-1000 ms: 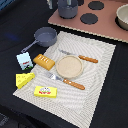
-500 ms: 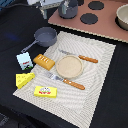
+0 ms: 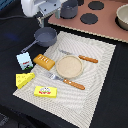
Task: Interact with the objects in diverse but meaningful ways.
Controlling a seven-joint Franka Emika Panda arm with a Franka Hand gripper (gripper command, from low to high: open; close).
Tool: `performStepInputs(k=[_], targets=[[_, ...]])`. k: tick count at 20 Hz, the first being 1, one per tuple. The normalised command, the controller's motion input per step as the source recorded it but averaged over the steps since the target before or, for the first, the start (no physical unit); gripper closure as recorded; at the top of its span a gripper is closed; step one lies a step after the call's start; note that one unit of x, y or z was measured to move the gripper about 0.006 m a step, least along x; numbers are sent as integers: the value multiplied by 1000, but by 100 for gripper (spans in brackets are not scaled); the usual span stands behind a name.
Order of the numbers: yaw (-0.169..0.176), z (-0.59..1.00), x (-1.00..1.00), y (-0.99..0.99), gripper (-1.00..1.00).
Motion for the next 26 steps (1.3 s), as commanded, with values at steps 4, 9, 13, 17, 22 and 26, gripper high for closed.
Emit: performStepInputs(k=[4, 9, 13, 17, 22, 26], targets=[[54, 1, 388, -746, -100], [28, -22, 364, -568, -100], [12, -106, 226, -326, -100], [1, -149, 224, -204, -100], [1, -254, 167, -137, -100], [0, -266, 139, -180, -100]])
